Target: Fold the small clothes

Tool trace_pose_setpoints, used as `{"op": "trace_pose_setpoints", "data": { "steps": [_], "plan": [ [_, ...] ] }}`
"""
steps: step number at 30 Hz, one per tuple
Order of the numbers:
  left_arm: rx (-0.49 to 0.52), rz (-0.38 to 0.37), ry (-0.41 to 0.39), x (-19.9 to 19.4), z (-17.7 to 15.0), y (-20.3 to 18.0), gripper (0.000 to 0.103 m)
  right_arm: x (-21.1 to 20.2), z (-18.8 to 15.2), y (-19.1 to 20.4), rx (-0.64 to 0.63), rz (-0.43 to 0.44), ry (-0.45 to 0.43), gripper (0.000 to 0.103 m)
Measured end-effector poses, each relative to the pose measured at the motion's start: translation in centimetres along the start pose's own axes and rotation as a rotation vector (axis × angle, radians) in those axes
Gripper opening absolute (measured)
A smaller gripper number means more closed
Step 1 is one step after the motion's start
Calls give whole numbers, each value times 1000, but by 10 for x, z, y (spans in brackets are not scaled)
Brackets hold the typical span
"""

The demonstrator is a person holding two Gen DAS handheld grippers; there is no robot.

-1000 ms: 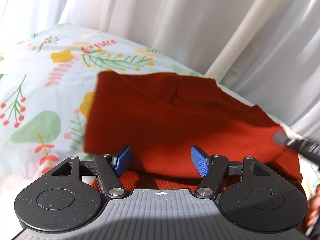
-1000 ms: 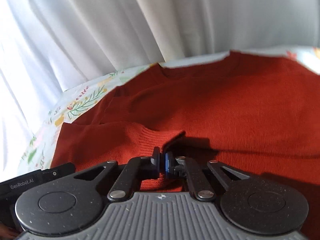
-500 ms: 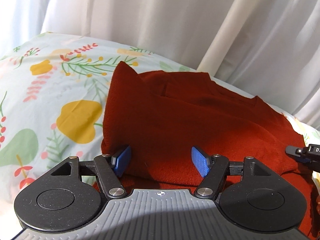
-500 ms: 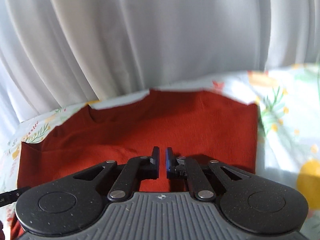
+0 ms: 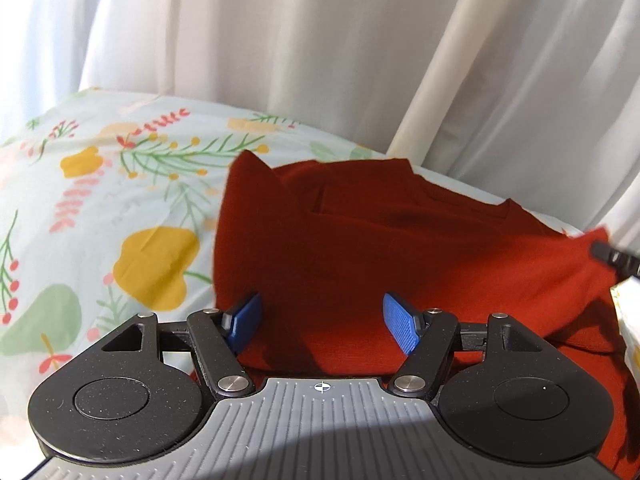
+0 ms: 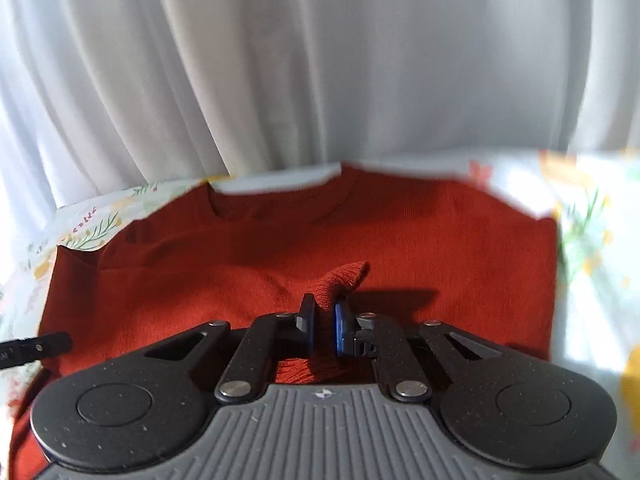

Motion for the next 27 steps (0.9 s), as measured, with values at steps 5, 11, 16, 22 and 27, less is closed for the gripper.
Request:
{"op": "trace_pose_setpoints", "data": {
  "steps": [5, 11, 16, 22, 27],
  "plan": [
    [59, 4, -20, 7, 5, -16, 73, -12, 33, -10, -85, -186, -152, 8],
    [107, 46, -3, 29, 10, -25, 72, 2, 34, -58, 24, -264, -116, 8],
    [114, -11, -6, 24, 12, -31, 72, 10, 14, -88, 134, -382, -43, 7],
    [207, -33, 39, 45, 4, -61, 72, 11, -8, -64, 273, -32, 25, 10],
    [193, 12, 38, 63, 6, -59, 81, 39, -13, -45, 68, -104, 50, 9]
  ]
}}
Point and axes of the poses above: each gripper's, at about its wrist camera, not at the fingertips, and x roughly the way its jaws point, y to its left, z to its top, the point moved 5 cm from there along x, roughly the way its jaws point, and after that the axes turned 3 degrees about y, right-handed, at the moved point
